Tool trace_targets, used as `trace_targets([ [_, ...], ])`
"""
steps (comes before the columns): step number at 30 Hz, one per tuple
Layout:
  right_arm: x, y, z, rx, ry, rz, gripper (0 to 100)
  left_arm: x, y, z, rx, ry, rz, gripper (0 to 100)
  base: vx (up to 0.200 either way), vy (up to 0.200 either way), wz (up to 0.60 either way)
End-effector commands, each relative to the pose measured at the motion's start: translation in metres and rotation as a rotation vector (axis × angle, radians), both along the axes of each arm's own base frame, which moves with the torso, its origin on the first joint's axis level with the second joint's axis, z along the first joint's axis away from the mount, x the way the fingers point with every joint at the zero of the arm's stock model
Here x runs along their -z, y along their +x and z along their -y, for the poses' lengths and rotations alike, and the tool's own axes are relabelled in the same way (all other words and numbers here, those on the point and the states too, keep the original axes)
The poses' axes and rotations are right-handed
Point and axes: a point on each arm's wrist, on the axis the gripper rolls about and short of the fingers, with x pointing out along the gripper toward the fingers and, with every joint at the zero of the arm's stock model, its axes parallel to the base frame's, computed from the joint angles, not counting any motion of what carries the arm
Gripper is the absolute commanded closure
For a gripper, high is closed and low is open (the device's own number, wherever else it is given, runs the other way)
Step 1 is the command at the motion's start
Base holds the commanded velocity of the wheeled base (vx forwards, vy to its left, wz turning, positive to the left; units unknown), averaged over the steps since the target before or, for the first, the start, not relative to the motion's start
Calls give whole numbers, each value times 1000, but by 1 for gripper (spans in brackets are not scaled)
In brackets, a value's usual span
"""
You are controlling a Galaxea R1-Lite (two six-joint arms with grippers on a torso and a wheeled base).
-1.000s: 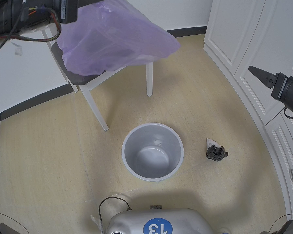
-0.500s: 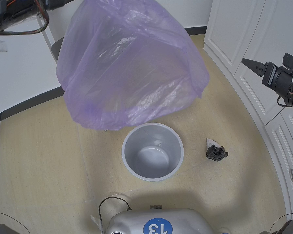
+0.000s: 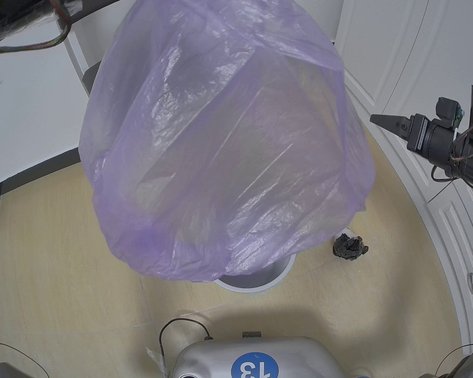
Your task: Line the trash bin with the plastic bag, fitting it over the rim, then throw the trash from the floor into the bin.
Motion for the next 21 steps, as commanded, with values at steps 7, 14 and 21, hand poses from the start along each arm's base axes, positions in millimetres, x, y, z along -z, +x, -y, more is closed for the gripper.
trace_targets([
  [7,-1,-31,4,-110,5,-112,0,-2,-1,3,11,-3,15,100,0,0,0],
  [14,2,-62,7,-188,4,-151,0,-3,-1,2,8,-8,20,100,0,0,0],
  [21,11,-67,4,-206,-3,-166,0,-7,-6,0,18,-11,43,100,0,0,0],
])
